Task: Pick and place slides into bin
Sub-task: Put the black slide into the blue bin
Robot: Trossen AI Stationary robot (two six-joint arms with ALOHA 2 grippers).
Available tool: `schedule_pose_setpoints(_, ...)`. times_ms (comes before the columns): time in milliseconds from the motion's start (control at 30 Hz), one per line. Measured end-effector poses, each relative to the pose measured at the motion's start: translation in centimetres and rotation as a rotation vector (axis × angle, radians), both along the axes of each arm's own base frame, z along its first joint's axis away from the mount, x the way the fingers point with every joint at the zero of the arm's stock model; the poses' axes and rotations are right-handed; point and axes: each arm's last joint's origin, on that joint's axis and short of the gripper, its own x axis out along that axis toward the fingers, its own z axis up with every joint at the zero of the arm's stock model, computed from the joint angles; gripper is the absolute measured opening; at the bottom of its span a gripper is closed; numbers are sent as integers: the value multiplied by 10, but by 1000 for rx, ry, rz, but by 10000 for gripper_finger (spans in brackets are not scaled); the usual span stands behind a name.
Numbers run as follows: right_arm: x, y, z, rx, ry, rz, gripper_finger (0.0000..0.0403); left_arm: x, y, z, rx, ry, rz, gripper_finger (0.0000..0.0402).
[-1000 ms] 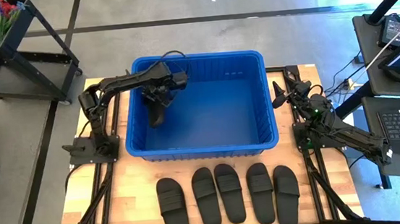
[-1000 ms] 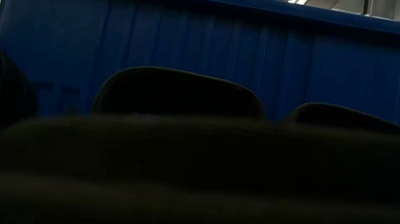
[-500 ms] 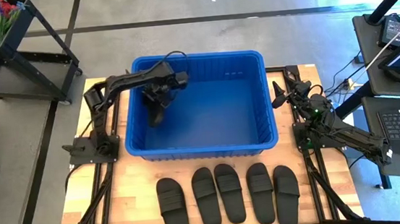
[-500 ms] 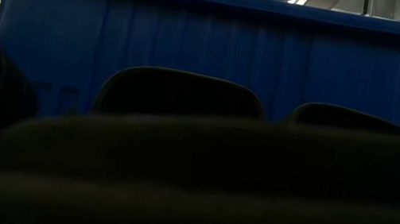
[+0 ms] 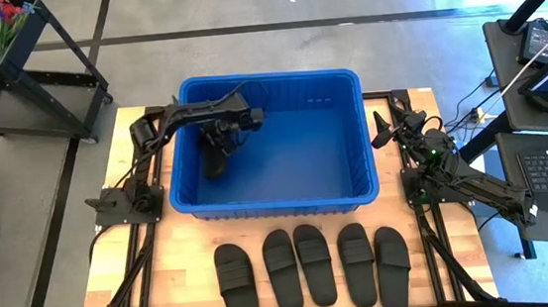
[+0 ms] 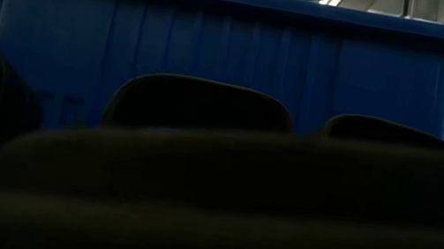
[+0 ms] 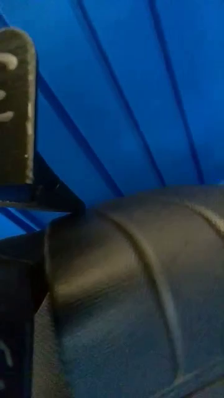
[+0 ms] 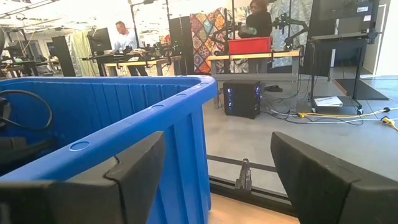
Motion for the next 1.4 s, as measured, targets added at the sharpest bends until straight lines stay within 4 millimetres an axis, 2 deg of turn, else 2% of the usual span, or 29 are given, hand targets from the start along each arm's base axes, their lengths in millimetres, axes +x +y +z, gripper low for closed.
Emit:
schedule_pose_setpoints(300,0,0,0,0,1,0,294,0,-1,-1,-43,-11,-4,59)
schedule_pose_setpoints(533,0,0,0,0,0,1,294,0,-1,0,-50,-10,-10,144)
schedule_pose_setpoints(667,0,0,0,0,1,0,294,0,-3,-1,-121,-19,-14,191)
schedule_pose_setpoints(900,0,0,0,0,1,0,294,9,-10,7,-115,-46,-44,210)
schedule_pose_setpoints(1067,0,0,0,0,1,1,294,24,-12,27,-75,-131,-70,210)
schedule_pose_setpoints(1200,0,0,0,0,1,1,294,38,-14,51,-49,-237,-87,210)
schedule_pose_setpoints(1300,0,0,0,0,1,0,294,47,-20,79,-3,-337,-120,210)
schedule_pose_setpoints(1400,0,0,0,0,1,1,294,53,-31,117,83,-456,-172,210)
